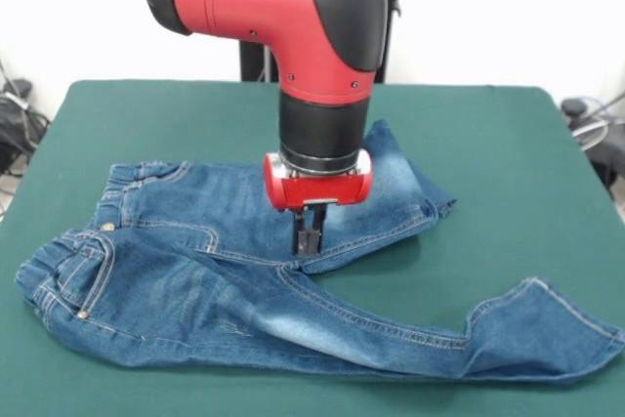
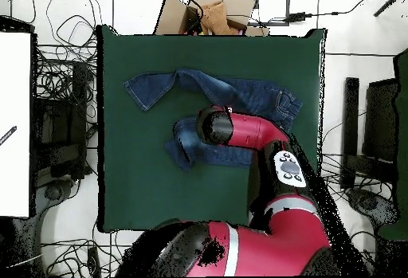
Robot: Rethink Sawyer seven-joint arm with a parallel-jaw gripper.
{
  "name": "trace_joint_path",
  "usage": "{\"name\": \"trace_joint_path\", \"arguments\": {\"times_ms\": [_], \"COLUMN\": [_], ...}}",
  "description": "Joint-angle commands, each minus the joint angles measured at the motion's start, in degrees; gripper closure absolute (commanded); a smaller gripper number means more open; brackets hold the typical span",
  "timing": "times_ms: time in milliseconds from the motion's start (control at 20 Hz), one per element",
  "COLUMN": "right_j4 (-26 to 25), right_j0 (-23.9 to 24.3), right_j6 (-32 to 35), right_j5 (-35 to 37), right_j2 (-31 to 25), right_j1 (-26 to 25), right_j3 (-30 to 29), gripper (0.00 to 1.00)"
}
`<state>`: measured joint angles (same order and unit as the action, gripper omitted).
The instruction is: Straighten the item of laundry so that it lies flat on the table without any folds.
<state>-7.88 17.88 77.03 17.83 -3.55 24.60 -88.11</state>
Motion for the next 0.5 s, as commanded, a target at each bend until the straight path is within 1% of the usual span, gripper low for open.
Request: {"name": "trace_joint_path", "arguments": {"times_ms": [50,250,500], "right_j4": [3.1,4.1,5.3], "right_j0": [-0.9,-1.2,-2.1], "right_j6": [14.7,14.5,15.5], "right_j5": [-3.4,-2.9,-2.3], "right_j2": [0.4,0.6,1.0], "right_j1": [-3.5,-3.7,-0.9], "right_j3": [0.5,1.2,-1.6], "gripper": [1.0,1.0,1.0]}}
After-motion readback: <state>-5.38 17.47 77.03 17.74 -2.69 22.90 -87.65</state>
